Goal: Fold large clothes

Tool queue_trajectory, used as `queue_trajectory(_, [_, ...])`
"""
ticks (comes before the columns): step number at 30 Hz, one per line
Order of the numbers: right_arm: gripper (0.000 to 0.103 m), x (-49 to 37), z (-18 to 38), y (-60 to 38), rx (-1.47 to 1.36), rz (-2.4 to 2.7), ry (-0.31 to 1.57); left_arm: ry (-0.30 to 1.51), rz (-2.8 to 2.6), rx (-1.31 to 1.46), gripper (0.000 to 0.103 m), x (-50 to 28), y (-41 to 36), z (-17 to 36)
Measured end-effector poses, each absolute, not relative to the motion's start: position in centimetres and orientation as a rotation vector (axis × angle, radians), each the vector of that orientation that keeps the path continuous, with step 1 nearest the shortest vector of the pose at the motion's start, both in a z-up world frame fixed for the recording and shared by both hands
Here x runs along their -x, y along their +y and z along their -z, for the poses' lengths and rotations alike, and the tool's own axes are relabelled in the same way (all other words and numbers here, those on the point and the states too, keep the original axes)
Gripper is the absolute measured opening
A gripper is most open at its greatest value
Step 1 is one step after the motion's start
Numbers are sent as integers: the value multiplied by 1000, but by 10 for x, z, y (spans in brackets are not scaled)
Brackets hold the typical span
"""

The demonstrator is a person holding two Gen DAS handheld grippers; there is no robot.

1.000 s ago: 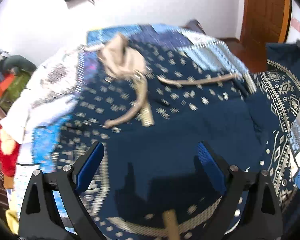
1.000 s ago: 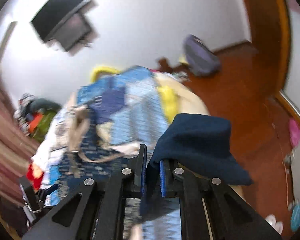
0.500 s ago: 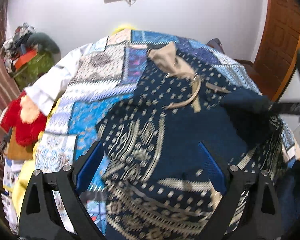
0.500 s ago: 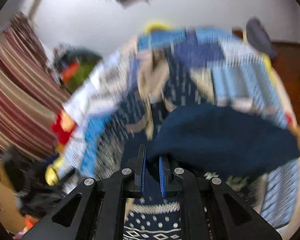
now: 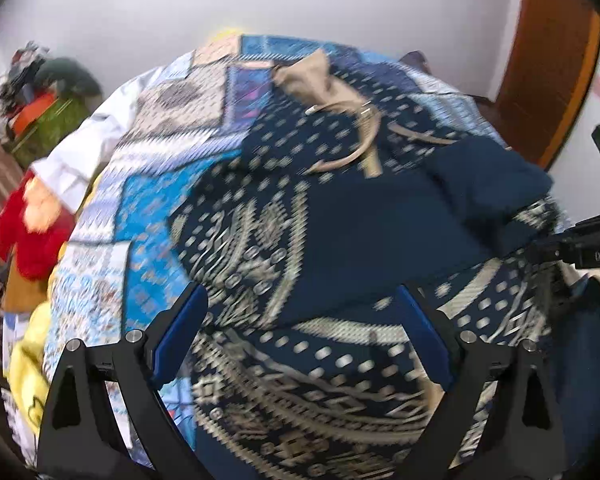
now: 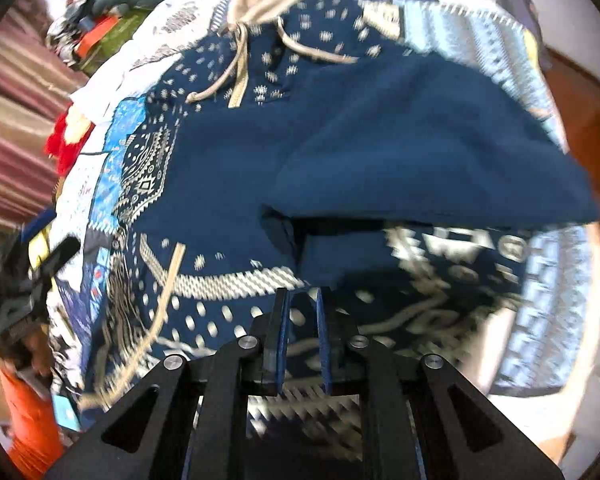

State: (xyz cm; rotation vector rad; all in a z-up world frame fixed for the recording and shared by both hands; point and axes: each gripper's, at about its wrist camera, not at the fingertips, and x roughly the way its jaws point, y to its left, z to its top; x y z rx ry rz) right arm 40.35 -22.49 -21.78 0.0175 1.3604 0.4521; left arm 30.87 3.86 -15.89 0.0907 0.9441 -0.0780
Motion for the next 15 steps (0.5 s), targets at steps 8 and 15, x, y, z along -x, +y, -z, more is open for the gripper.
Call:
queue_trajectory(8, [10,-389,164,-329,-167,-319,1167,902,233,-196,95,-356,-59,121])
queue_trajectory(15, [10,-388,170,-404,-211,-170,1140,951,413,-271,95,-403,-169,131])
